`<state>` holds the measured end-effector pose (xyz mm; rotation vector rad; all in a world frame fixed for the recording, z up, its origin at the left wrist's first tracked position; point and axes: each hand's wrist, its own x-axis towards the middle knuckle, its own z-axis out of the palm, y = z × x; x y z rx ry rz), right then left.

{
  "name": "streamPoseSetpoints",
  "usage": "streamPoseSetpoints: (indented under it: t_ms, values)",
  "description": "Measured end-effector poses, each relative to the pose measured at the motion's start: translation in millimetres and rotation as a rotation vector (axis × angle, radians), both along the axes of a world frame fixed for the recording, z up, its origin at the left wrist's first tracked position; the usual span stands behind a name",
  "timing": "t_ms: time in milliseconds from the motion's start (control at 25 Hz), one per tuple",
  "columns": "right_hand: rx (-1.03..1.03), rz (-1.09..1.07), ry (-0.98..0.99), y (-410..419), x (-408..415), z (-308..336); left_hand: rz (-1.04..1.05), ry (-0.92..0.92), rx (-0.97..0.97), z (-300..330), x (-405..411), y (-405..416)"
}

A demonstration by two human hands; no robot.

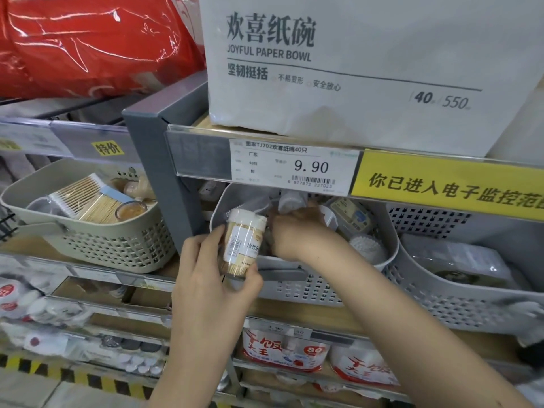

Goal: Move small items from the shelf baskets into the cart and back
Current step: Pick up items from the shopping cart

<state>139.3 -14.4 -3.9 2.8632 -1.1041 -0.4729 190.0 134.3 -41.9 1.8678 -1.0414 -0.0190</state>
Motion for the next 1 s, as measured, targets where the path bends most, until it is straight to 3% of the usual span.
streamPoseSetpoints:
  t_ms: [120,240,400,560,760,1000]
  values:
    - [0.067,-0.087,0.149,-0.5,20.0,-3.6,0.0,0.048,0.005,-4.6,-3.3,0.5]
    - [-0.051,-0.15,0.175,3.0,29.1,-6.8,-0.01,0.115,-0.008,-8.5,-4.4,2.2]
    - [-0.202,-0.171,-0.149,2.9,21.0,-12.1,-0.044,0.187,-0.084,-10.8,-3.7,4.9]
    - [-0.065,-0.09,-0.425,-2.5,2.0,-11.9,-0.078,0.37,-0.175,-7.3,-1.3,12.5]
    - [0.35,-0.022,-0.918,3.2,-26.5,-8.5,-0.131,0.499,-0.243,-5.9,4.4,19.4]
    - [0.351,-0.005,-1.246,33.2,-53.9,-9.4,-0.243,0.58,-0.265,-6.9,9.0,25.4]
